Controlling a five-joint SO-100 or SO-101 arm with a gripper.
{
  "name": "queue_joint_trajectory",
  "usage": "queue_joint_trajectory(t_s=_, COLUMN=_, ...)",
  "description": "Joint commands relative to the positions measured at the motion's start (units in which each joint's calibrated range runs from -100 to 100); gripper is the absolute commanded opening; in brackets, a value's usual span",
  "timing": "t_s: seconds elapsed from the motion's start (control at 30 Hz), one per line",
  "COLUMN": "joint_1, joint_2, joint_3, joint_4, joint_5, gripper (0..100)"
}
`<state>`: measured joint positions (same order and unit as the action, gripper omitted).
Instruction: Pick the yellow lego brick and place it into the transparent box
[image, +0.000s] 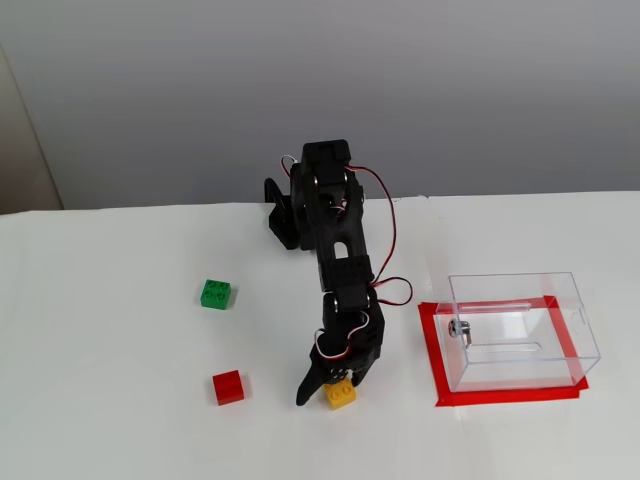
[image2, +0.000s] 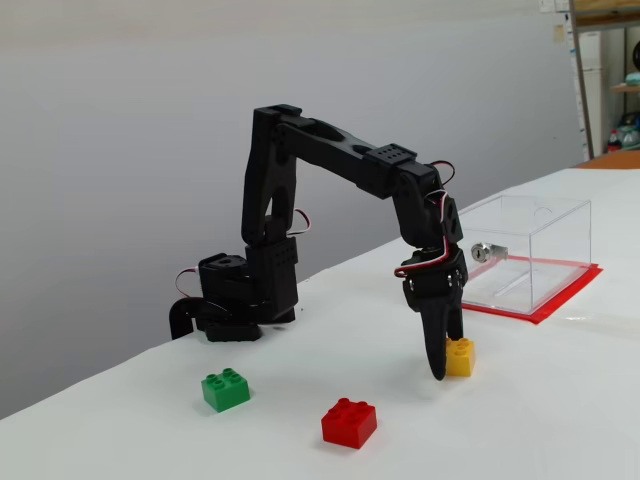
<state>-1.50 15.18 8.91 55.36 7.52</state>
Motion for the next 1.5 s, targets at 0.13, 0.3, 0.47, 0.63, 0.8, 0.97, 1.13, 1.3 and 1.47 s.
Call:
queue_joint_trajectory(t_s=0.13, joint_1=0.28, joint_2=-0.12, joint_3=-1.32, joint_4=0.00, joint_5=-0.01, gripper=40)
queue_joint_trajectory(t_s=0.3, joint_1=0.28, joint_2=-0.03, joint_3=-1.32, joint_4=-0.35, joint_5=-0.01, gripper=36)
queue_joint_trajectory(t_s=0.47, joint_1=0.20, joint_2=-0.03, joint_3=-1.50, joint_4=-0.79, joint_5=-0.01, gripper=19)
queue_joint_trajectory(t_s=0.63, joint_1=0.05, joint_2=-0.03, joint_3=-1.86, joint_4=-0.79, joint_5=-0.01, gripper=14)
queue_joint_trajectory(t_s=0.8, joint_1=-0.24, joint_2=-0.03, joint_3=-1.95, joint_4=-0.79, joint_5=-0.01, gripper=15)
queue_joint_trajectory(t_s=0.97, joint_1=-0.39, joint_2=-1.14, joint_3=-2.13, joint_4=-0.70, joint_5=-0.01, gripper=15)
queue_joint_trajectory(t_s=1.13, joint_1=-0.39, joint_2=-4.87, joint_3=-3.31, joint_4=0.08, joint_5=0.20, gripper=14)
queue_joint_trajectory(t_s=1.3, joint_1=-0.91, joint_2=-11.57, joint_3=-3.31, joint_4=0.08, joint_5=0.04, gripper=14)
queue_joint_trajectory(t_s=1.47, joint_1=-1.79, joint_2=-17.60, joint_3=-3.31, joint_4=0.08, joint_5=0.25, gripper=14)
